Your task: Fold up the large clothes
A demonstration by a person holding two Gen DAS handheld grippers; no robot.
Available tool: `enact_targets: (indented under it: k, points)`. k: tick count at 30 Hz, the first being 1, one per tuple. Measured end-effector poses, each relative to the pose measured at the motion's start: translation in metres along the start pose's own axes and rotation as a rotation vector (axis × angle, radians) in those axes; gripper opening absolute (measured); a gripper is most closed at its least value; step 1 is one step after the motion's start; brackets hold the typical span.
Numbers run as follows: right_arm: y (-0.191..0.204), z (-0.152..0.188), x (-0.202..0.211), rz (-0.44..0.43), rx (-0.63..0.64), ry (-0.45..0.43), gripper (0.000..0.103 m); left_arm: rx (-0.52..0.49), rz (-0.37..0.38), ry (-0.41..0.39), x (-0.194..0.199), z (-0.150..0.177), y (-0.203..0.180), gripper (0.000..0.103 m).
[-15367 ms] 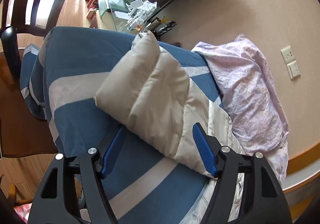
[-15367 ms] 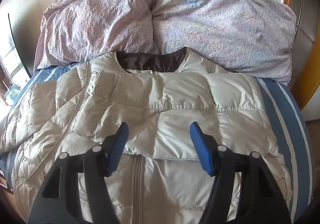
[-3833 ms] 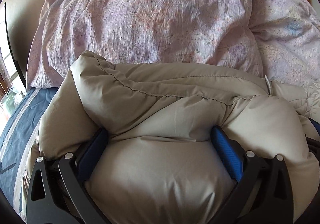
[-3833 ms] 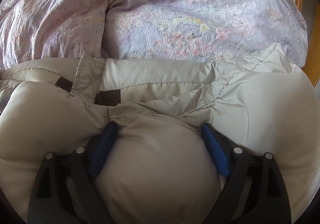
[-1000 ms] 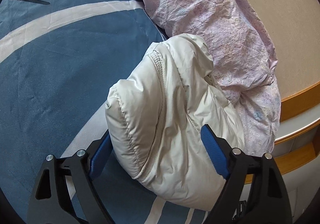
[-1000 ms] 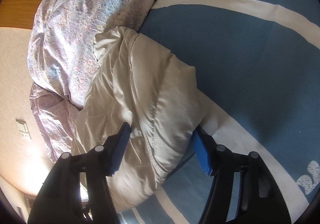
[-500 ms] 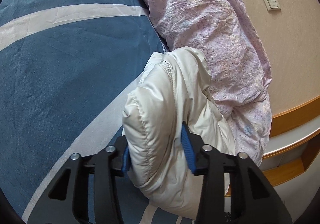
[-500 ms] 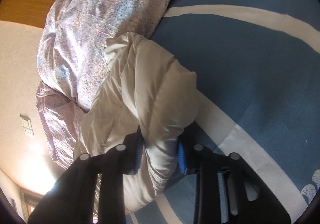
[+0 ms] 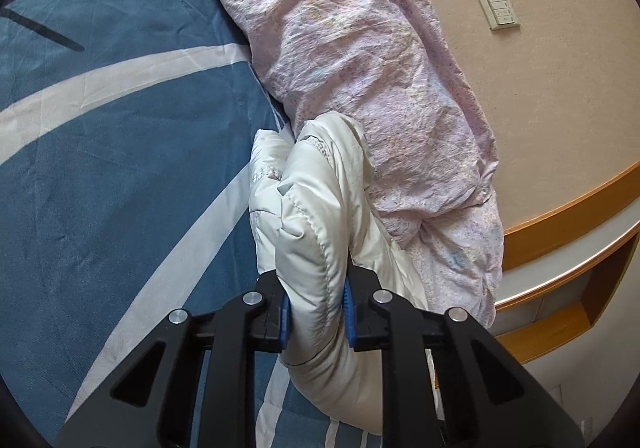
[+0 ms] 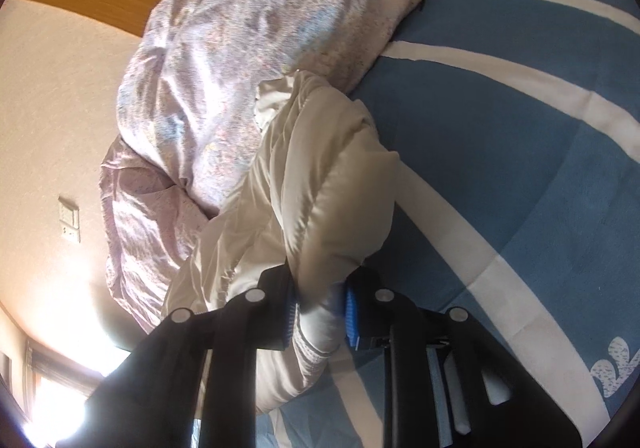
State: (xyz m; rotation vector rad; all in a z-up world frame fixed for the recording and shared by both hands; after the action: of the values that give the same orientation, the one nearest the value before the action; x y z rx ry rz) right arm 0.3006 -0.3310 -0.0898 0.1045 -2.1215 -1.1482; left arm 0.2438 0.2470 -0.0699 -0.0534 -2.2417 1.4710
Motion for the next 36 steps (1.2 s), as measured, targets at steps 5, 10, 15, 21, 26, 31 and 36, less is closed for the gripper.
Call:
enact_targets:
  k: [5,10,15,21,26,31,36]
  points:
    - [0.016,0.010,0.021,-0.039,0.057,0.016,0.019,-0.007,0.028,-0.018,0.028,-0.004,-0.003,0.018]
    - [0.026,0.025,0.048,-0.072,0.110,0.036,0.019,-0.017,0.032,-0.020,0.064,0.003,0.003,0.018]
    - [0.016,0.053,0.077,-0.075,0.157,0.050,0.019,-0.032,0.024,-0.001,0.103,0.020,0.017,0.018]
    - [-0.015,0.099,0.107,-0.039,0.196,0.072,0.019,0.010,0.015,0.012,0.146,0.043,0.049,0.018]
    - [-0.032,0.122,0.114,0.068,0.267,0.043,0.035,0.021,-0.028,-0.001,0.154,0.056,0.067,0.023]
    - [-0.026,0.121,0.134,0.199,0.352,-0.113,0.068,-0.036,-0.081,-0.043,0.157,0.059,0.065,0.071]
    - [0.018,0.114,0.151,0.322,0.537,-0.329,0.072,-0.105,-0.130,-0.086,0.158,0.062,0.062,0.087]
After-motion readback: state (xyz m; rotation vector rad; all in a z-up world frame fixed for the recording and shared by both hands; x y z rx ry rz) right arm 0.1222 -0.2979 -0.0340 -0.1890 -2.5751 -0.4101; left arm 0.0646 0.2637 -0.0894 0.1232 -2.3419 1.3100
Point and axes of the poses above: each gripper's, at about its wrist camera, not at the fingertips, and x roughly against the way its jaws point, y to its left, z to its underside, the point moved 3 cm from there along -x, roughly the way its jaws point, and after that the axes turned 2 degrees about z, right-handed, at the moved point
